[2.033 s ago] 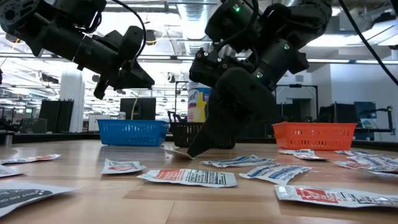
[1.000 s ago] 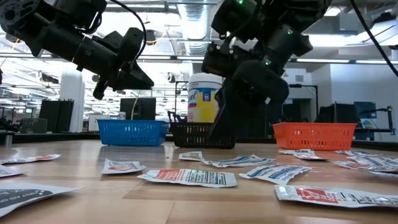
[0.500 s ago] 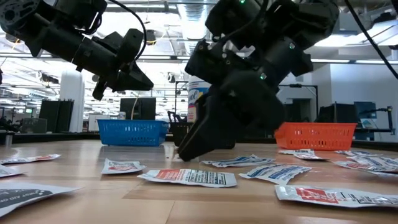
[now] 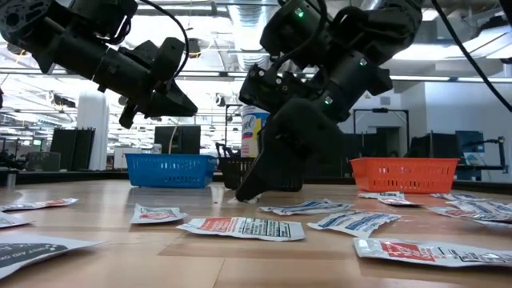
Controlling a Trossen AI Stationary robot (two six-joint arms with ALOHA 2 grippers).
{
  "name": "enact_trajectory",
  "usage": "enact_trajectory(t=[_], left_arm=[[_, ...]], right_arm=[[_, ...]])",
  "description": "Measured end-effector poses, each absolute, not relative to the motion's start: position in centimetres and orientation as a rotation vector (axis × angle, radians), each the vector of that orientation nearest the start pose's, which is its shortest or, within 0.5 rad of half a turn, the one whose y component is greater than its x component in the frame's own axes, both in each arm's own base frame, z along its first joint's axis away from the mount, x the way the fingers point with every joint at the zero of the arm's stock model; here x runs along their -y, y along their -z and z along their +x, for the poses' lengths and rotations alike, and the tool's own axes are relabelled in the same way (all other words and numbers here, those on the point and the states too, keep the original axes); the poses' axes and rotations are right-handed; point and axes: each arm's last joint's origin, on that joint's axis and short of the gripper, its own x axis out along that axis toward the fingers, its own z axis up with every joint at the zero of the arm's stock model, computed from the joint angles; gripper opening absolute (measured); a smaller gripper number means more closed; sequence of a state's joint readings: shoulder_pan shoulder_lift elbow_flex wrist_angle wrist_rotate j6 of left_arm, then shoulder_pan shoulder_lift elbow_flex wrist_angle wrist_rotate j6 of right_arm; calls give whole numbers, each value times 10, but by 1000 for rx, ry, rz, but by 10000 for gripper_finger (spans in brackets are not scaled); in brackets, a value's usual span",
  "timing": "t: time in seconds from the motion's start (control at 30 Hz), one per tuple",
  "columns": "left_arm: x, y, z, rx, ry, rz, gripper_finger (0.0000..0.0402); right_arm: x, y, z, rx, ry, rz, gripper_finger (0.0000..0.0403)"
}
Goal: Pick & Place First Aid Supplies
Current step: Put the orange ointment pack into the orange bin
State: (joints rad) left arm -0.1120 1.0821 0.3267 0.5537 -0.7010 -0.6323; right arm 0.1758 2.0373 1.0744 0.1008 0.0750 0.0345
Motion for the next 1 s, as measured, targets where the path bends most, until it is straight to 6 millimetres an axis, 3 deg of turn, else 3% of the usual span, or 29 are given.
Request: enact_trajectory(t=[0.17, 0.37, 0.53, 0.63, 0.73, 0.83, 1.0], left_arm=[[4, -194, 204, 4, -623, -531, 57], [4, -194, 204, 4, -624, -531, 57], [4, -194, 204, 4, -623, -531, 57], [5, -194, 205, -1, -608, -534, 57], [5, -194, 205, -12, -577, -540, 57], [6, -194, 205, -16, -561, -545, 57], [6, -195, 206, -13, -560, -547, 57]], right_arm=[[-66, -102, 384, -856, -79, -76, 6], [-64, -119, 374, -897, -72, -83, 10], [-56, -165, 352, -940, 33, -136, 4], [-46, -192, 330, -978, 229, -188, 5], [-27, -213, 308, -972, 458, -99, 1], [-7, -212, 284, -969, 643, 13, 3], [29, -189, 243, -951, 893, 168, 1]])
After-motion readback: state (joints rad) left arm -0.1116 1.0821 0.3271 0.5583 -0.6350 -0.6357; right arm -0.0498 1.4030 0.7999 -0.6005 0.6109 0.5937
